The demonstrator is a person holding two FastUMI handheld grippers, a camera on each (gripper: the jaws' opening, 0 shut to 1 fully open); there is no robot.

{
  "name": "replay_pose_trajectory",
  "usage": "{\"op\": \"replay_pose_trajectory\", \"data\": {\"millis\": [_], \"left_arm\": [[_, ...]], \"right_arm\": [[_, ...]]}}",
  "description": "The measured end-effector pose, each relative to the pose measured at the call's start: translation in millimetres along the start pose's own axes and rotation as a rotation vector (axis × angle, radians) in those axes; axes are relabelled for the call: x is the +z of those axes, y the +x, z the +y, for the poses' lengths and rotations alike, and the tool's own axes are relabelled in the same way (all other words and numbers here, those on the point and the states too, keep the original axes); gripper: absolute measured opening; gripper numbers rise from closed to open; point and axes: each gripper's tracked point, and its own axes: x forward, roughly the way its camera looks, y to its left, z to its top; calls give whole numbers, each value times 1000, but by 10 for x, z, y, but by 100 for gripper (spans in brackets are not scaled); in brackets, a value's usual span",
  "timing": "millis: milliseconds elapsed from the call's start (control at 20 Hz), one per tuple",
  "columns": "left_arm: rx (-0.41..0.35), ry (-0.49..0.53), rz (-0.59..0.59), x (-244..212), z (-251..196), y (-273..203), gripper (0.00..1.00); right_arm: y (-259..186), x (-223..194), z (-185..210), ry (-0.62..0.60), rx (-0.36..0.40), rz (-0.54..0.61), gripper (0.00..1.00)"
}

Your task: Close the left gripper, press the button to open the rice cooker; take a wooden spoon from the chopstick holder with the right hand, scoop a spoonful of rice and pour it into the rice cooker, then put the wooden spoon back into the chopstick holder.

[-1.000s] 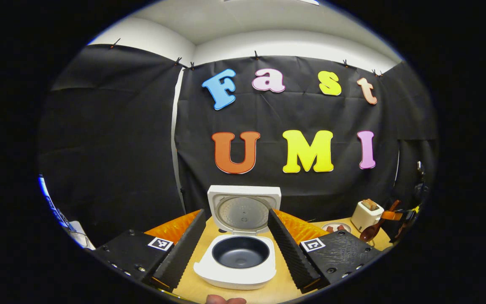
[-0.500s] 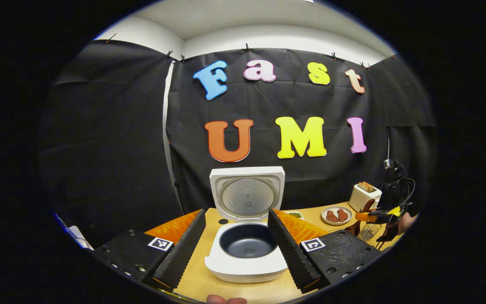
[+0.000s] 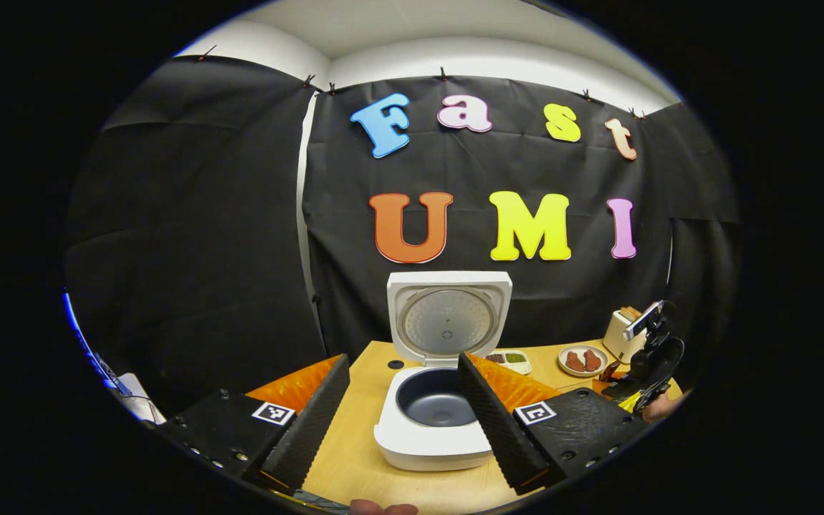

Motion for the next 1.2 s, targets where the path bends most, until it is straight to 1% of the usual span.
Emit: {"op": "replay_pose_trajectory", "data": {"millis": [200,300,450,500,650,700,850,900,1050,1200], "left_arm": [[8,4,17,-84,62,-54,96],[7,3,27,-137,59,-74,96],[-7,-7,38,-179,11,-101,96],[-13,-8,43,-193,-23,-99,96],[-32,-17,53,-200,-117,-127,96],[-36,-17,54,-194,-159,-132,96],[-37,-18,54,-163,-244,-148,96],[-39,-26,52,-134,-277,-155,96],[-28,-37,62,-148,-323,-178,96],[-8,-41,63,-160,-355,-216,96]], "right_arm": [[-8,6,286,135,80,18,14],[-29,31,347,229,113,31,15],[-69,72,479,393,197,49,14],[-67,79,493,437,214,52,14],[-58,75,445,549,240,60,15],[-54,64,404,607,250,62,15],[-28,1,269,831,293,77,14],[-14,-41,231,877,305,85,14],[-36,-74,111,951,331,80,14],[-135,-63,-84,980,334,51,14]]}}
